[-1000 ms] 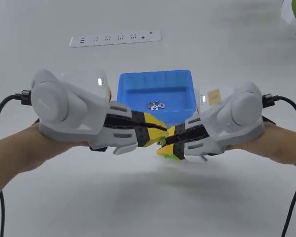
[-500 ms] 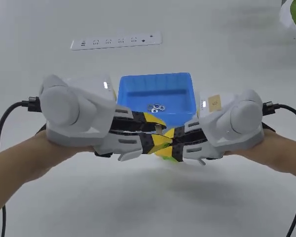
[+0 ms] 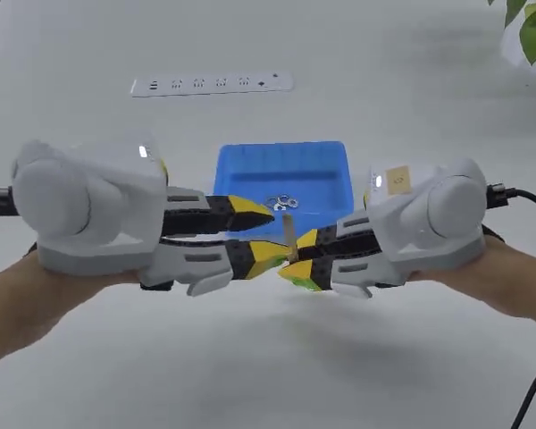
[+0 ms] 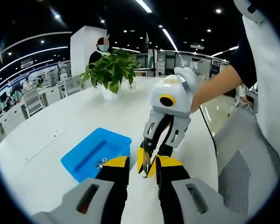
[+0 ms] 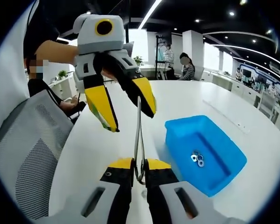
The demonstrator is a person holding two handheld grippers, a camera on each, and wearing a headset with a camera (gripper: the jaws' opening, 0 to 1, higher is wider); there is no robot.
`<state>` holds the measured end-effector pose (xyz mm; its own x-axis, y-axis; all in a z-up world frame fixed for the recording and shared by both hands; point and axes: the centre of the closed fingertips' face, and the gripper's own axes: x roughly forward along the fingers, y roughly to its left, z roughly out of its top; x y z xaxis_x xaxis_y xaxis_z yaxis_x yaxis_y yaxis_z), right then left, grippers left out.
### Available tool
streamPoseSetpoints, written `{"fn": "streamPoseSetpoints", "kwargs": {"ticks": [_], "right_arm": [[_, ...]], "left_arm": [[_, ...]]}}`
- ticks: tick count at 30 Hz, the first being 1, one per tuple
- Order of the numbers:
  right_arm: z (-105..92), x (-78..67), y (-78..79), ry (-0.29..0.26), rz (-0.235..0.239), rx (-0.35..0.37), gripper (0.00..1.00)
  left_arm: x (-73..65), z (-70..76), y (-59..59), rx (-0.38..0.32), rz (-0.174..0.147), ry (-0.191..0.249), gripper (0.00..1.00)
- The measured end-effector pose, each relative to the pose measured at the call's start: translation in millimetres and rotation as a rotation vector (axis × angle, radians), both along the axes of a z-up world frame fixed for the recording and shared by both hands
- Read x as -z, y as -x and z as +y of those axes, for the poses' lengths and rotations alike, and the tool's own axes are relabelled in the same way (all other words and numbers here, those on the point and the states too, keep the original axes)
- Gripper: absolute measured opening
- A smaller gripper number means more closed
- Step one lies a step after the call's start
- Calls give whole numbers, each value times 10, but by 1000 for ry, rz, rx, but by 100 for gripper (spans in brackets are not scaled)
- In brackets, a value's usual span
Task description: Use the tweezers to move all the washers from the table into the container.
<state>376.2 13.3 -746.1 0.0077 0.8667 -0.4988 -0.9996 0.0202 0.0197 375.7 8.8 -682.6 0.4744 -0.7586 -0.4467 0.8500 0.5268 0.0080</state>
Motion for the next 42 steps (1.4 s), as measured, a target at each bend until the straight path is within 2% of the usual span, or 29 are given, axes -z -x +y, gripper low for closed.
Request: {"fn": "streamPoseSetpoints", "kwargs": {"ticks": [6,7,10,13,19,22,24,28,30,31,32,34,39,42], "right_arm": [[46,-224,43,-14,-16,-17,10],[58,-282,43,-20,-23,-22,9],[84,-430,15,-48,-22,-21,9],[95,-577,-50,-72,-29,-10,9],[98,-805,-215,-116,-47,11,9],[109,-865,-315,-120,-60,17,9],[115,-894,-403,-118,-75,19,9],[143,-871,-608,-111,-87,31,9],[169,-830,-714,-106,-89,39,9],[183,-814,-751,-106,-87,43,9],[197,-796,-786,-106,-87,46,9],[221,-749,-852,-104,-86,51,9],[274,-563,-1018,-85,-76,75,9],[314,-454,-1074,-69,-76,76,9]], "left_arm": [[-104,199,110,-80,-11,38,30],[-133,247,125,-106,-8,60,31],[-185,408,136,-167,-18,81,31],[-255,588,143,-226,-28,101,31],[-359,776,169,-294,-48,128,32],[-403,868,164,-341,-82,134,32],[-408,918,174,-362,-74,159,32],[-341,939,235,-360,-53,154,39],[-339,931,265,-354,-68,155,45],[-349,926,273,-356,-66,171,49],[-361,909,283,-368,-52,209,51],[-356,899,295,-373,-55,231,55],[-261,864,322,-380,-41,237,66],[-219,848,362,-376,-18,234,73]]}}
